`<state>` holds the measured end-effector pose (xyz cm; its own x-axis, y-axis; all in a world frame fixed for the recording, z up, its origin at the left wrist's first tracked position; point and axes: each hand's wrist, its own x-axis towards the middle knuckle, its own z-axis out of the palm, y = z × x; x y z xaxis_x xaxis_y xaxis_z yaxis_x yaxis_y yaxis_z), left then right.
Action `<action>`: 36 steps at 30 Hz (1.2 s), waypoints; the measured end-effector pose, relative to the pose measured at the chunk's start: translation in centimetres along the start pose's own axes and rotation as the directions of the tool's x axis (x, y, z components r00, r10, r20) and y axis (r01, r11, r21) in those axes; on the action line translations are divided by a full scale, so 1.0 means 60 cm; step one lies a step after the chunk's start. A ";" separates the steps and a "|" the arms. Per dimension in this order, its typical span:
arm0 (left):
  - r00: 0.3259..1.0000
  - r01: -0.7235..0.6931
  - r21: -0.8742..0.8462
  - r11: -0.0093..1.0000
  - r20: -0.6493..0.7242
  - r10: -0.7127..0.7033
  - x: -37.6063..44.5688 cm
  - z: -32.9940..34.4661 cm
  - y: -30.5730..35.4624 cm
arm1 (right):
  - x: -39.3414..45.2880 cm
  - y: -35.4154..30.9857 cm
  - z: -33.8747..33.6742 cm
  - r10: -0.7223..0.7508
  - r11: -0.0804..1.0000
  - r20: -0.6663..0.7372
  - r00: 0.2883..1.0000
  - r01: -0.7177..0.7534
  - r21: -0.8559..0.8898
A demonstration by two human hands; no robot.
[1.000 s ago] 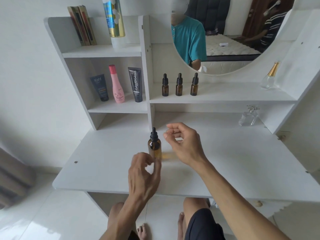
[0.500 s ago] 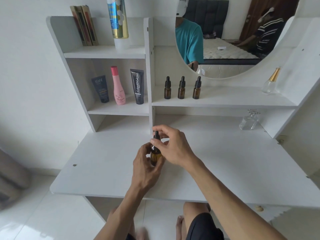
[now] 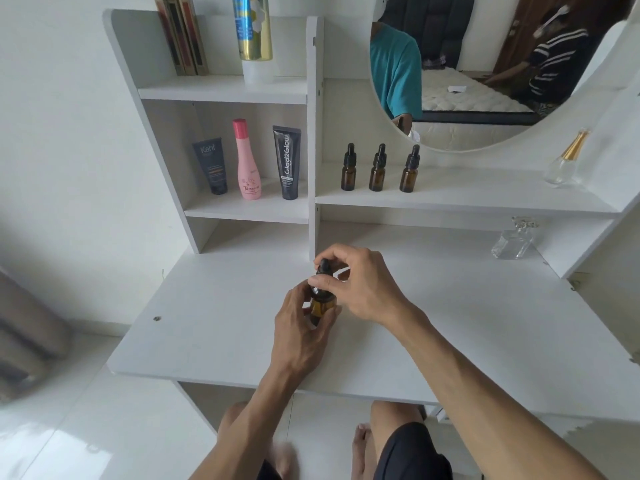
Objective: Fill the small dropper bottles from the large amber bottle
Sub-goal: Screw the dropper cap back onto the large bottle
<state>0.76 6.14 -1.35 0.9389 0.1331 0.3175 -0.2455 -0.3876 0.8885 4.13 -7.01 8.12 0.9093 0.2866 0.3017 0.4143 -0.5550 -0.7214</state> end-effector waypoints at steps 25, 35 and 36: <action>1.000 -0.003 -0.001 1.000 -0.003 0.003 0.000 -0.001 0.000 | 0.038 -0.036 -0.048 -0.010 0.975 0.188 0.982 0.051 -0.217; 1.000 0.018 -0.010 1.000 0.000 -0.018 0.001 -0.001 0.000 | 0.035 -0.037 -0.044 0.014 0.970 0.179 0.984 0.030 -0.242; 1.000 0.019 -0.013 1.000 0.004 -0.019 0.000 -0.001 -0.001 | 0.035 -0.036 -0.046 0.016 0.971 0.186 0.982 0.029 -0.238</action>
<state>0.79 6.20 -1.38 0.9443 0.1367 0.2995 -0.2311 -0.3728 0.8987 5.26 -7.39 12.04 0.8927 0.4177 0.1693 0.4382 -0.7161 -0.5433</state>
